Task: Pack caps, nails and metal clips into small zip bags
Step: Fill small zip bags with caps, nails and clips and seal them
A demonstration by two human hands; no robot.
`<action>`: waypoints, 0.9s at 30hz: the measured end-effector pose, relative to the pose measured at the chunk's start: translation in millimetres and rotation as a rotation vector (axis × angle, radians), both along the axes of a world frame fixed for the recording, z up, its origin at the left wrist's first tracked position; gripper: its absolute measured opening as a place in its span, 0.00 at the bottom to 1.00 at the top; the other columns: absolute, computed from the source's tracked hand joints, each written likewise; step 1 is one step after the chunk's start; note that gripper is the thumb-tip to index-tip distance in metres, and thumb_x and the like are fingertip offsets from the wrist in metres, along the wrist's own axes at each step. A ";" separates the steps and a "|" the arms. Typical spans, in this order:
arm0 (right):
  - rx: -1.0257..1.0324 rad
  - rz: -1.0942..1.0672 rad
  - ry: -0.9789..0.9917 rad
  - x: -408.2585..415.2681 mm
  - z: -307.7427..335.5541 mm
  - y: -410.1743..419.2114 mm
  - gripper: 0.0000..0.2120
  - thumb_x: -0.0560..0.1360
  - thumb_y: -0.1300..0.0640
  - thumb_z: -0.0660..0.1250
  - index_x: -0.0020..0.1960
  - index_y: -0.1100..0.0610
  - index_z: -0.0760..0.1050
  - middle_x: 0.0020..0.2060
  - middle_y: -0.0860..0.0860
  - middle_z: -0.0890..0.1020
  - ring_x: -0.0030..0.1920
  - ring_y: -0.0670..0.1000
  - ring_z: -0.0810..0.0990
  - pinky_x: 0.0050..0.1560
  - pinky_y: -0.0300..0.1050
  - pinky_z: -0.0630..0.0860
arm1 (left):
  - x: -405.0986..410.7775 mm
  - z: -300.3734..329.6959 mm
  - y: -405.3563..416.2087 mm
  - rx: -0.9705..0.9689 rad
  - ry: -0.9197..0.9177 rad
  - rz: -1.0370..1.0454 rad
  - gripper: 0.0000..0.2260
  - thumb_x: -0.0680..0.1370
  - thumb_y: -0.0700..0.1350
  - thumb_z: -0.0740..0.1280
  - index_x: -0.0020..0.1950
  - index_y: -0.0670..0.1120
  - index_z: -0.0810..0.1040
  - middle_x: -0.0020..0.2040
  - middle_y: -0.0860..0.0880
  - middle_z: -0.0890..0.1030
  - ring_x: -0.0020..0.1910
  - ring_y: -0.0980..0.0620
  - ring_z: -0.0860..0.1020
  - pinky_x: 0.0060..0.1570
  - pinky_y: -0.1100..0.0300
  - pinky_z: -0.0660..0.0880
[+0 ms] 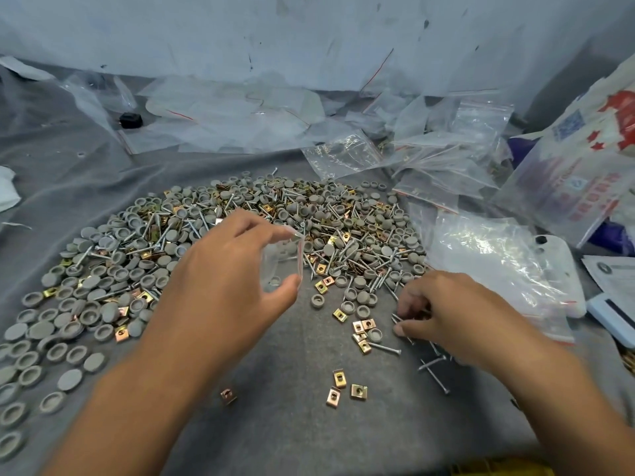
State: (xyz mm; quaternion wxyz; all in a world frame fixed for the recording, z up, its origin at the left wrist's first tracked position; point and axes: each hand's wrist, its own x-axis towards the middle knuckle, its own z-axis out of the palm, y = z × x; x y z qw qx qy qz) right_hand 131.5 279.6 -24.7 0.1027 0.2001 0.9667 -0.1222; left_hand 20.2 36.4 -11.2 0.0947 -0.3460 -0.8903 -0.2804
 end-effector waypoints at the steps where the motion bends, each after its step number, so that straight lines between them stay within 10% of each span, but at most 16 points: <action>1: 0.007 0.022 0.006 0.6 -2.6 -1.1 0.08 0.72 0.41 0.76 0.43 0.41 0.79 0.43 0.40 0.77 0.45 0.40 0.76 0.46 0.45 0.78 | 0.2 0.1 0.3 -0.006 0.001 0.001 0.24 0.70 0.57 0.69 0.66 0.55 0.77 0.53 0.63 0.71 0.43 0.62 0.72 0.48 0.62 0.69; 11: -0.062 0.167 0.085 -4.6 -5.6 -10.2 0.07 0.78 0.54 0.68 0.52 0.42 0.76 0.38 0.39 0.83 0.38 0.38 0.79 0.40 0.35 0.76 | 2.0 -2.2 1.3 -0.023 0.016 -0.009 0.21 0.71 0.56 0.70 0.64 0.55 0.78 0.52 0.63 0.70 0.43 0.63 0.71 0.45 0.63 0.69; 18: -0.644 0.153 0.827 -16.6 16.7 -41.3 0.06 0.80 0.52 0.67 0.49 0.44 0.81 0.32 0.44 0.76 0.30 0.42 0.70 0.31 0.33 0.65 | 1.3 -2.7 1.2 -0.010 0.024 -0.009 0.21 0.71 0.56 0.71 0.64 0.55 0.78 0.52 0.62 0.72 0.43 0.60 0.72 0.46 0.62 0.69; 23: -0.296 0.367 0.938 -33.5 21.4 -80.8 0.04 0.80 0.58 0.70 0.53 0.52 0.82 0.44 0.39 0.78 0.43 0.38 0.76 0.45 0.28 0.69 | -0.2 -4.2 1.8 -0.010 0.012 -0.015 0.21 0.70 0.59 0.69 0.62 0.55 0.79 0.53 0.60 0.73 0.46 0.58 0.73 0.47 0.59 0.70; 27: -0.122 0.430 0.825 -43.7 17.1 -87.6 0.07 0.80 0.58 0.70 0.57 0.55 0.82 0.49 0.47 0.81 0.50 0.46 0.78 0.52 0.43 0.76 | 0.5 -3.2 2.4 -0.005 0.024 -0.018 0.14 0.70 0.55 0.68 0.54 0.54 0.79 0.50 0.58 0.74 0.43 0.56 0.72 0.43 0.58 0.71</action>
